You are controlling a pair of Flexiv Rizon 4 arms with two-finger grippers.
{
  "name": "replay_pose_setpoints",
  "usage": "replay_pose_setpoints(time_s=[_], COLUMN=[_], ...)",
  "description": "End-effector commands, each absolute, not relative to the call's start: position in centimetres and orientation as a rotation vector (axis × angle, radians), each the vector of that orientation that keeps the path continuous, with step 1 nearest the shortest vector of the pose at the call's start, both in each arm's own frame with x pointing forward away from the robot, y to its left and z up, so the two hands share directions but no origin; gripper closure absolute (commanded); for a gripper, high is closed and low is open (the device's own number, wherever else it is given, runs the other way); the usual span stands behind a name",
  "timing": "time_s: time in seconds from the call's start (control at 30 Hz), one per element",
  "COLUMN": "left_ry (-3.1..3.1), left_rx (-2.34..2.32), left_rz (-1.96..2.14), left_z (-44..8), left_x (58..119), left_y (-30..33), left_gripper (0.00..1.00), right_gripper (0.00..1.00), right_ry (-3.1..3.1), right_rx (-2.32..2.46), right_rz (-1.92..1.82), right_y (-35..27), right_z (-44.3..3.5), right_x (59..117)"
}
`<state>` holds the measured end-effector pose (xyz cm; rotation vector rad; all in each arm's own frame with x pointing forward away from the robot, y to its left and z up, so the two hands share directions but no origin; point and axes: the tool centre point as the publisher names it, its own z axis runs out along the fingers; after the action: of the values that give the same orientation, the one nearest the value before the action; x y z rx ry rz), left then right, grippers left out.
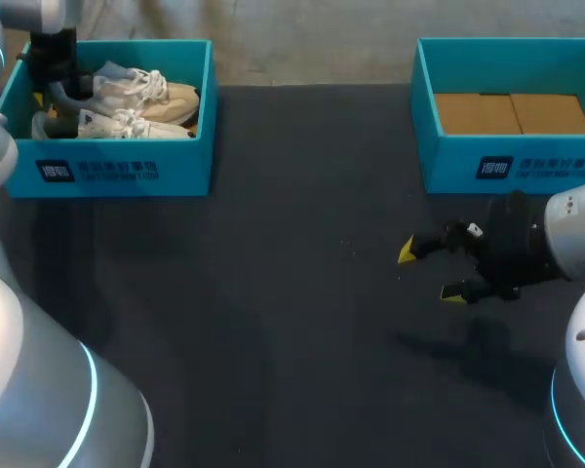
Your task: Take the shoe out of the shoebox, open the shoe tongue, remove and reinsert the insole, then place the shoe into the shoebox
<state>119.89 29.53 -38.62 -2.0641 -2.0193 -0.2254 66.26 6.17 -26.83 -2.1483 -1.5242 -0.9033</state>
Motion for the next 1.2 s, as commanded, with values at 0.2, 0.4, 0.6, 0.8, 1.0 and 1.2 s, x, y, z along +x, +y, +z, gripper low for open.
replay_pose_setpoints(time_s=[0.2,0.4,0.6,0.8,1.0,1.2], left_ry=[-2.028,-2.052,-2.075,-2.101,-2.133,-2.185], left_rx=[-2.124,-2.171,-2.211,-2.257,-2.295,-2.294], left_rz=[-0.229,-0.243,-0.234,-0.225,-0.232,-0.208], left_z=[-36.3,-34.5,-32.8,-30.7,-28.2,-25.9], left_x=[119.2,118.6,118.2,117.5,116.5,115.5], left_y=[28.9,28.5,28.3,28.2,28.0,28.0], left_gripper=[0.00,0.00,0.00,0.00,0.00,0.00], right_gripper=[0.00,0.00,0.00,0.00,0.00,0.00], right_ry=[-1.524,-1.524,-1.524,-1.524,-1.524,-1.524], right_rx=[-2.155,-2.155,-2.155,-2.155,-2.155,-2.155], right_rz=[-0.901,-0.901,-0.901,-0.901,-0.901,-0.901], right_y=[6.3,6.3,6.3,6.3,6.3,6.3], right_z=[-26.7,-26.7,-26.7,-26.7,-26.7,-26.7], right_x=[66.1,66.1,66.1,66.1,66.1,66.1])
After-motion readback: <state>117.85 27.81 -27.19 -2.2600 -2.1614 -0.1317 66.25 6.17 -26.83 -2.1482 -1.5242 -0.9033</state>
